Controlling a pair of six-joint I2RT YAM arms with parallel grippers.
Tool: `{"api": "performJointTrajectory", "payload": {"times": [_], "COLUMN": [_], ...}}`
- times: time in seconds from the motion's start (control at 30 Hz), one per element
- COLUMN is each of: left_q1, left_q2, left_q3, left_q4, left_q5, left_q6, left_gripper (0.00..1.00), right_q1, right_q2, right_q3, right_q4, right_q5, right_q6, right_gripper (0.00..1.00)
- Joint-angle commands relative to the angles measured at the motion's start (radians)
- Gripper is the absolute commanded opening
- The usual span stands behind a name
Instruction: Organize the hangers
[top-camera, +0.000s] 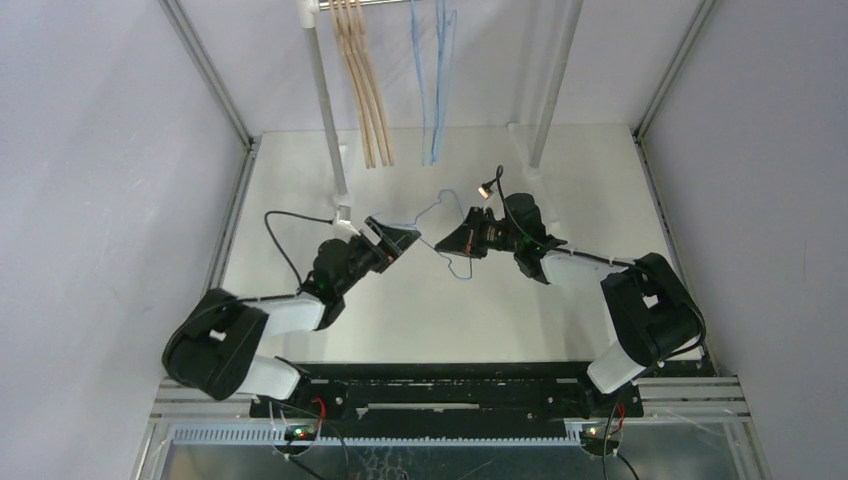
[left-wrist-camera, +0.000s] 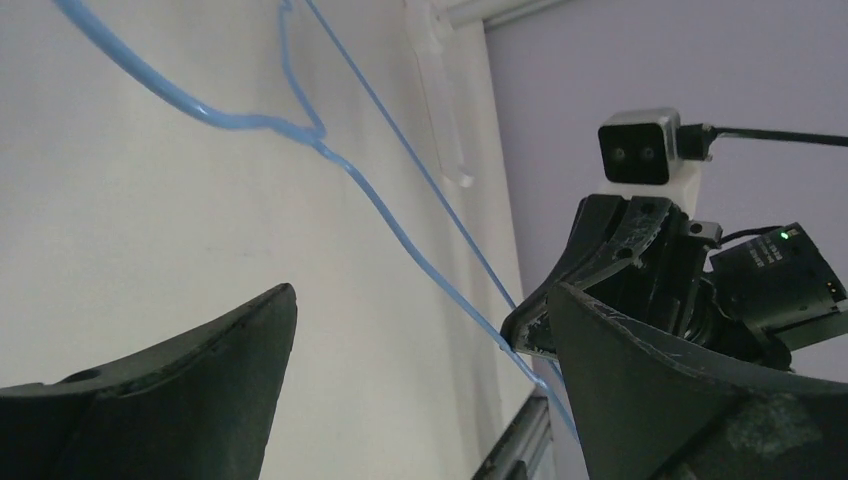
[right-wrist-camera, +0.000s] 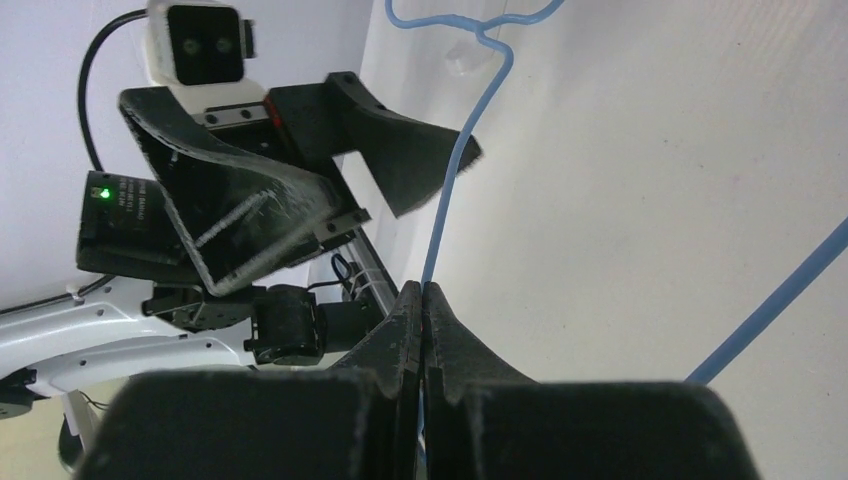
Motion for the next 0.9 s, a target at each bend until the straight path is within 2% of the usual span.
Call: {"api": "performJointTrajectory", "payload": {"times": [0.0,0.17,0.3,0.37,0.4,0.43,0.47,0.53,0.57,0.7,0.87], "left_q1": [-0.051,-0.062,-0.068,-0.071,-0.072,-0.072,-0.072,-0.072,-0.072,-0.072,-0.072], "left_q2": [0.124,0.260,0.269,0.248,0.236,0.227,0.220,0.223,0.228,0.262,0.284], "left_q3": [0.061,0.081,0.115,0.135,0.148,0.160,0.171,0.198,0.210,0.237,0.236], "left_q4": [0.226,0.385,0.359,0.294,0.254,0.224,0.202,0.168,0.162,0.161,0.158], "left_q5": [0.072,0.102,0.103,0.096,0.093,0.090,0.087,0.086,0.092,0.103,0.106], "left_q6": [-0.111,-0.180,-0.150,-0.104,-0.081,-0.063,-0.053,-0.034,-0.031,-0.026,-0.012], "left_gripper": [0.99,0.99,0.99,0.89,0.80,0.64,0.53,0.37,0.33,0.32,0.02], "right_q1": [0.001,0.010,0.024,0.028,0.031,0.034,0.036,0.037,0.037,0.033,0.006], "right_q2": [-0.009,0.001,-0.001,-0.009,-0.014,-0.023,-0.031,-0.047,-0.056,-0.077,-0.104], "right_q3": [0.028,0.045,0.047,0.047,0.047,0.048,0.047,0.047,0.047,0.047,0.046], "right_q4": [0.071,0.069,0.054,0.039,0.030,0.019,0.008,-0.023,-0.036,-0.082,-0.157], "right_q5": [-0.011,-0.026,-0.046,-0.054,-0.058,-0.060,-0.061,-0.058,-0.057,-0.055,-0.049], "right_q6": [0.002,-0.003,-0.014,-0.021,-0.028,-0.035,-0.042,-0.059,-0.067,-0.098,-0.146], "right_gripper": [0.00,0.00,0.00,0.00,0.00,0.00,0.00,0.00,0.00,0.00,0.00]}}
